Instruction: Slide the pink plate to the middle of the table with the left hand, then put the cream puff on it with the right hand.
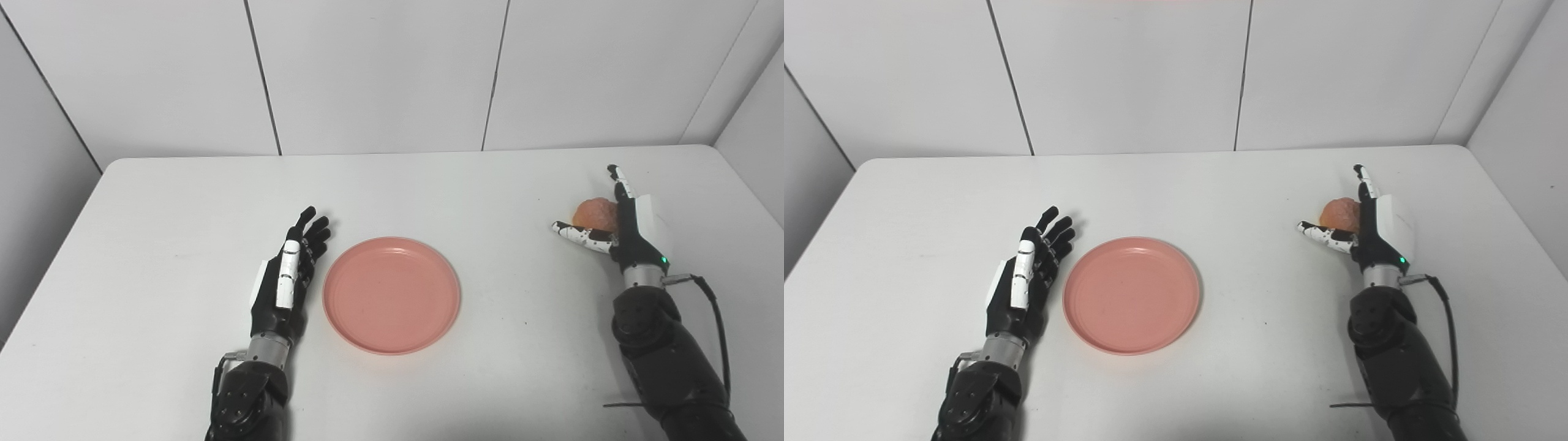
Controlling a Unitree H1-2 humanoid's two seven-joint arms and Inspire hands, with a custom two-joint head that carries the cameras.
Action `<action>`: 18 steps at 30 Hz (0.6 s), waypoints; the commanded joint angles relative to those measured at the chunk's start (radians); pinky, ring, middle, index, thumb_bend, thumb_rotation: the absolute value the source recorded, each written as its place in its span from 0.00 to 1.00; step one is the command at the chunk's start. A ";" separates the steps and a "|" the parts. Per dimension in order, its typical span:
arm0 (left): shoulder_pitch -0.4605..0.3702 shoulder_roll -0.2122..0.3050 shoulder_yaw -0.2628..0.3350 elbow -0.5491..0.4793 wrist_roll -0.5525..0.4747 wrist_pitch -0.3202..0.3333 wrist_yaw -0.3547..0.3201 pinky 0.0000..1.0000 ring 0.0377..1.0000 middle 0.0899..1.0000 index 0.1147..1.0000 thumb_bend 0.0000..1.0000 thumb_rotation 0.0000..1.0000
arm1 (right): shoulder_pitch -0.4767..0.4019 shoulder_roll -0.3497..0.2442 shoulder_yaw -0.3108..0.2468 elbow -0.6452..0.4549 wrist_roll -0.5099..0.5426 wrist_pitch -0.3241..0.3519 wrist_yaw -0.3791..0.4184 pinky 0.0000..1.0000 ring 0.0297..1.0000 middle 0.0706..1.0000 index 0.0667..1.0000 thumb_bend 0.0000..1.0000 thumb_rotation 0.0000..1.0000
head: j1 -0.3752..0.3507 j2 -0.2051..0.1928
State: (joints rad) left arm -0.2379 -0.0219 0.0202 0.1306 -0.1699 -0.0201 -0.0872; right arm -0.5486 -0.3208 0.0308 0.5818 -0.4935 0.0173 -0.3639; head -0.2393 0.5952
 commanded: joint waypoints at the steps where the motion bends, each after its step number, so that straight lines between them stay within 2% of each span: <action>1: 0.029 0.006 0.002 0.020 -0.003 0.007 -0.007 0.95 0.91 0.89 0.90 0.53 1.00 | -0.037 -0.014 0.005 -0.020 -0.001 0.037 0.020 0.69 0.81 0.86 0.86 0.69 0.14 | 0.000 -0.001; 3: 0.029 0.005 0.002 0.020 -0.004 0.007 -0.006 0.95 0.91 0.89 0.90 0.53 1.00 | -0.037 -0.009 -0.003 -0.027 0.015 0.054 0.027 0.62 0.76 0.83 0.83 0.66 0.04 | 0.000 -0.001; 4: 0.029 0.004 0.003 0.020 -0.004 0.007 -0.004 0.94 0.91 0.89 0.90 0.53 1.00 | -0.036 -0.007 -0.007 -0.030 0.023 0.057 0.029 0.54 0.69 0.79 0.82 0.64 0.02 | 0.000 -0.001; 6: 0.030 0.004 0.002 0.021 -0.003 0.002 -0.005 0.94 0.91 0.89 0.89 0.53 1.00 | -0.033 -0.004 -0.016 -0.035 0.049 0.045 0.039 0.46 0.62 0.74 0.80 0.60 0.00 | 0.000 -0.001; 7: 0.030 0.004 0.002 0.021 -0.004 0.000 -0.006 0.94 0.91 0.89 0.89 0.53 1.00 | -0.031 -0.004 -0.017 -0.039 0.057 0.044 0.047 0.44 0.60 0.73 0.79 0.59 0.00 | 0.000 -0.001; 11: 0.032 0.003 0.001 0.017 -0.004 0.000 -0.005 0.94 0.91 0.89 0.89 0.54 1.00 | -0.028 -0.011 -0.009 -0.045 0.057 0.049 0.054 0.49 0.63 0.69 0.74 0.60 0.00 | 0.009 0.004; 12: 0.033 0.003 0.001 0.017 -0.005 0.001 -0.005 0.94 0.91 0.89 0.89 0.55 1.00 | -0.028 -0.012 -0.006 -0.044 0.054 0.050 0.053 0.40 0.50 0.58 0.72 0.55 0.00 | 0.009 0.004; 13: 0.033 0.001 0.001 0.015 -0.005 0.002 -0.004 0.94 0.91 0.89 0.89 0.55 1.00 | -0.027 -0.014 -0.005 -0.043 0.053 0.048 0.053 0.38 0.45 0.55 0.70 0.53 0.00 | 0.015 0.005; 18: 0.033 0.005 -0.006 0.013 0.005 0.009 -0.004 0.95 0.91 0.89 0.89 0.56 1.00 | -0.023 -0.012 -0.004 -0.051 0.044 0.050 0.034 0.36 0.41 0.51 0.63 0.52 0.00 | 0.014 0.009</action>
State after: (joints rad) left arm -0.2371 -0.0194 0.0167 0.1290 -0.1714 -0.0210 -0.0878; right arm -0.5649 -0.3254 0.0229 0.5484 -0.4451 0.0544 -0.3283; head -0.2255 0.6044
